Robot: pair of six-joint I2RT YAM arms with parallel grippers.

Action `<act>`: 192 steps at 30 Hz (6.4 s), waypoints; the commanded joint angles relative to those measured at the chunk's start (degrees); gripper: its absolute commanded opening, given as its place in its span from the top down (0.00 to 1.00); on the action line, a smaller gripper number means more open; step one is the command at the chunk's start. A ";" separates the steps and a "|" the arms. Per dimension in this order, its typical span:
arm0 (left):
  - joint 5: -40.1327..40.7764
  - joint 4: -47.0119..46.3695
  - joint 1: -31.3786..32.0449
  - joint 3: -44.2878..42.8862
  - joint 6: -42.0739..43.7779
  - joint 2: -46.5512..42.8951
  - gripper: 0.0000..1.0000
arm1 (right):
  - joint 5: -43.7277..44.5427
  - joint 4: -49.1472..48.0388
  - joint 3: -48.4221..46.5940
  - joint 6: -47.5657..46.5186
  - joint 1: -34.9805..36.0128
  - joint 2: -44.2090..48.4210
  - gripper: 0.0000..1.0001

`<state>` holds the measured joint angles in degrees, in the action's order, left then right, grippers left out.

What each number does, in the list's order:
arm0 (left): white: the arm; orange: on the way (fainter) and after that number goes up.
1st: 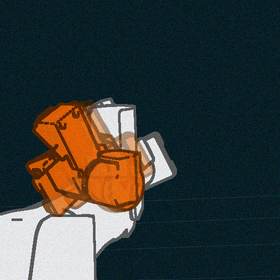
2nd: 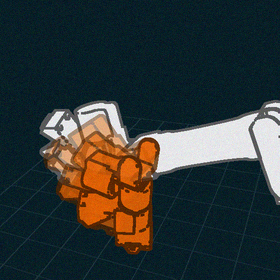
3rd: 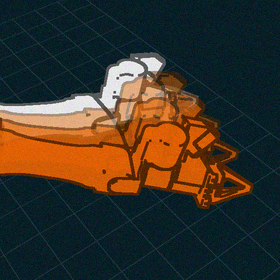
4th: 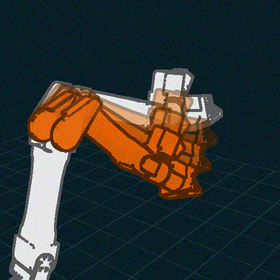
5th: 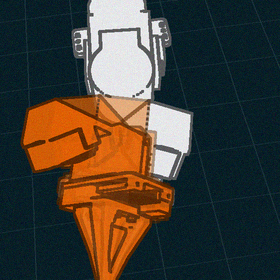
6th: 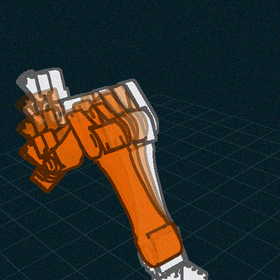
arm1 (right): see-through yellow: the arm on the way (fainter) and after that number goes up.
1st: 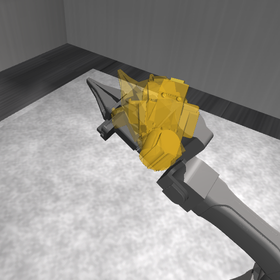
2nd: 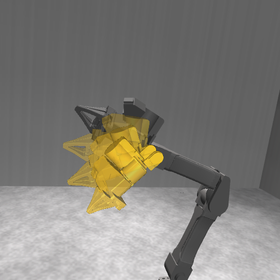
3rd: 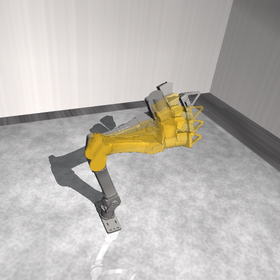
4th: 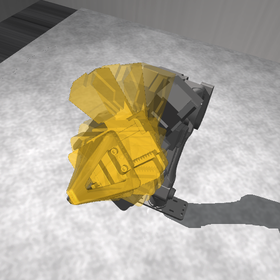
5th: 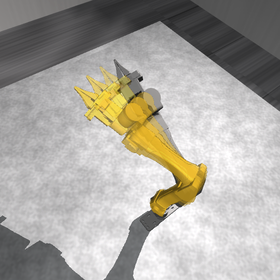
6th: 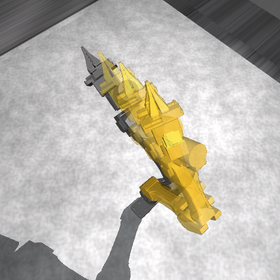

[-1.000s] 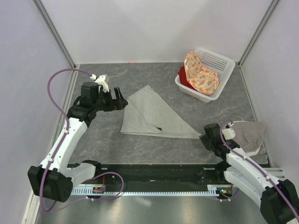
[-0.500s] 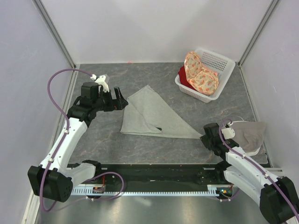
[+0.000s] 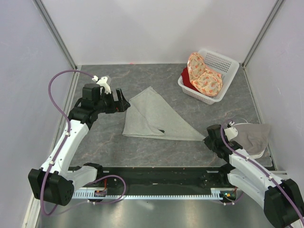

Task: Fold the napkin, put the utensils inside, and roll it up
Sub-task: Fold the napkin, then roll the napkin with the utensil

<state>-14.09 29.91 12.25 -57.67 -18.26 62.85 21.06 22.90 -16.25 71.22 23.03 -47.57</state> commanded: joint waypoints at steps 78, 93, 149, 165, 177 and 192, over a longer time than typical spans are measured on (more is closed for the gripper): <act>1.61 -1.43 -0.03 0.89 1.83 0.61 0.00 | -9.64 -37.84 -52.57 -27.27 38.67 -62.46 1.00; 1.78 -1.43 -0.03 0.98 1.83 1.05 0.00 | -13.14 -39.24 -54.85 -30.08 39.02 -66.33 0.97; 2.40 -24.89 -1.88 32.44 -21.73 8.25 0.58 | -22.20 -29.31 -22.68 -43.69 19.86 -27.30 0.41; -11.22 -16.39 -5.83 22.25 -19.36 12.73 0.98 | -10.70 -37.21 -35.78 -64.62 37.61 -43.39 0.37; -20.27 -11.37 -10.05 18.47 -14.96 17.30 0.98 | 5.65 -46.36 -42.98 -78.43 47.90 -58.06 0.23; -24.67 -10.93 -12.16 18.38 -14.52 17.75 0.98 | 20.86 -47.77 -57.92 -83.96 51.42 -75.47 0.22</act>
<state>-35.81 18.02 0.62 -37.23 -34.85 80.38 34.26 -23.29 -69.52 -11.42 74.28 -119.50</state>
